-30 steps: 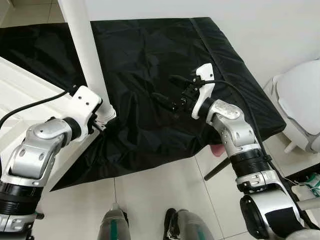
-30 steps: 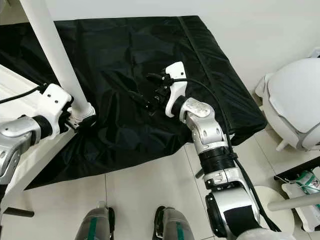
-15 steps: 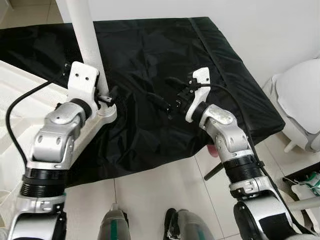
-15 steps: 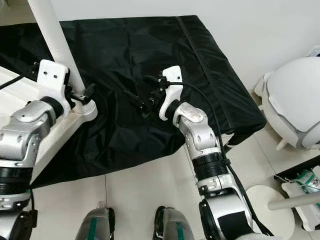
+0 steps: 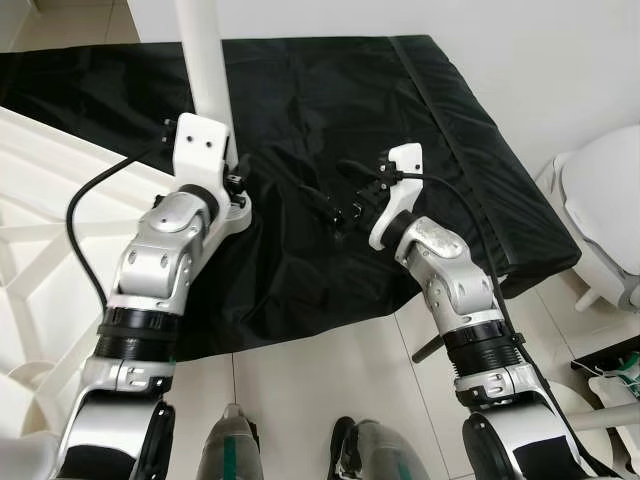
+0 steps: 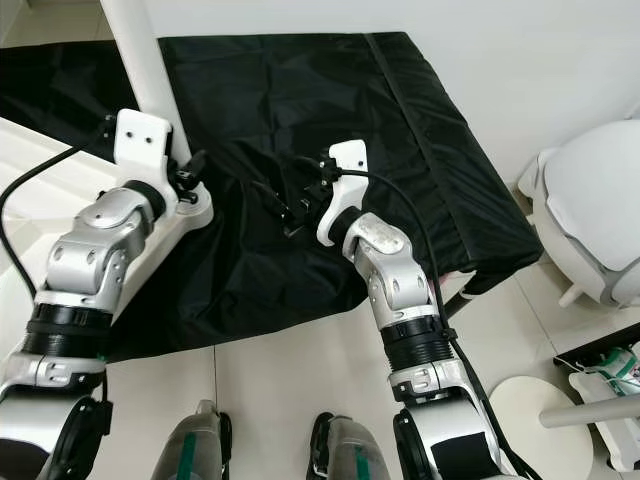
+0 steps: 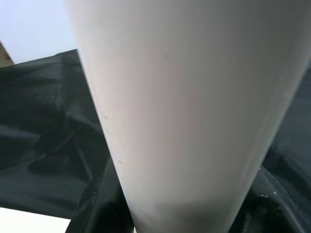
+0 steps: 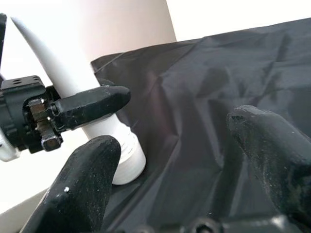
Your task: Building children table
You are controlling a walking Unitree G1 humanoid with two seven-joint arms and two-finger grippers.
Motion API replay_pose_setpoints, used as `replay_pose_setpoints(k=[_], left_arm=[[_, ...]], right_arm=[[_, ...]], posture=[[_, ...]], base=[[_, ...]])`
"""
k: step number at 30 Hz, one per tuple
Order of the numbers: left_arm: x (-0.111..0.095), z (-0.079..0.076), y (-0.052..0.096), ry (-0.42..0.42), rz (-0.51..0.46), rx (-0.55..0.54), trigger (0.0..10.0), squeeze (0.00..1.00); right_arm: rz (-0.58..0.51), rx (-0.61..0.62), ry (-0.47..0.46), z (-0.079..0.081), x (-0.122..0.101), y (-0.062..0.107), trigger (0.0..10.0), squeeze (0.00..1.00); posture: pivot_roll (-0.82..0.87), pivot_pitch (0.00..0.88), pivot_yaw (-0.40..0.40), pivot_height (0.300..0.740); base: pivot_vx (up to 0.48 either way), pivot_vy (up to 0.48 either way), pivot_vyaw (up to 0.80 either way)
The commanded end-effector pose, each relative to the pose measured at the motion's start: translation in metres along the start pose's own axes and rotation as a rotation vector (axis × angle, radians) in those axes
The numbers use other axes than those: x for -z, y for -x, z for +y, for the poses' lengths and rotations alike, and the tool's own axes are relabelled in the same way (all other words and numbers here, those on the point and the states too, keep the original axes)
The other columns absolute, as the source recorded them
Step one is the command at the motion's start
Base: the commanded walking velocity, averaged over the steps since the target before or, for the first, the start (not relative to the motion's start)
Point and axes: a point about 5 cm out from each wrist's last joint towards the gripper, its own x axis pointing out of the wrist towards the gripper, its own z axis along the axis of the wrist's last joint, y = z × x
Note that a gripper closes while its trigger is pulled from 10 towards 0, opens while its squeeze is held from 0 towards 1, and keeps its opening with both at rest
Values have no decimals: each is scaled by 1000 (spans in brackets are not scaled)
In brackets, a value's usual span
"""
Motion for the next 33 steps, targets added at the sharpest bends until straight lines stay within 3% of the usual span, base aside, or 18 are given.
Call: replay_pose_setpoints(k=[1,8,10,13,14,28,33], left_arm=[[-13,-17,-5,-19,-58,77,0,0],[-22,-41,-18,-23,-93,150,157,0],[-30,-55,-26,-33,-116,197,0,0],[-34,-60,-29,-40,-127,216,0,0],[-41,-77,-33,-58,-144,276,0,0],[-48,-100,-33,-54,-176,419,0,0],[-61,-113,-31,-109,-227,590,0,0]], right_arm=[[-1,17,-12,-1,0,2,10000,0],[-26,66,-30,-5,-2,3,10000,0],[-30,72,-36,-4,-2,4,10000,0],[-30,72,-37,-3,-1,4,10000,0],[-31,72,-41,0,0,4,10000,0],[-36,83,-48,3,1,7,10000,0],[-41,77,-44,1,-2,5,10000,0]], posture=[[-4,105,17,740],[-13,102,30,740],[-15,101,40,740],[-15,101,40,740],[-22,100,50,740],[-32,92,61,740],[-24,99,56,740]], base=[[0,0,0],[0,0,0],[0,0,0],[0,0,0],[0,0,0],[0,0,0],[0,0,0]])
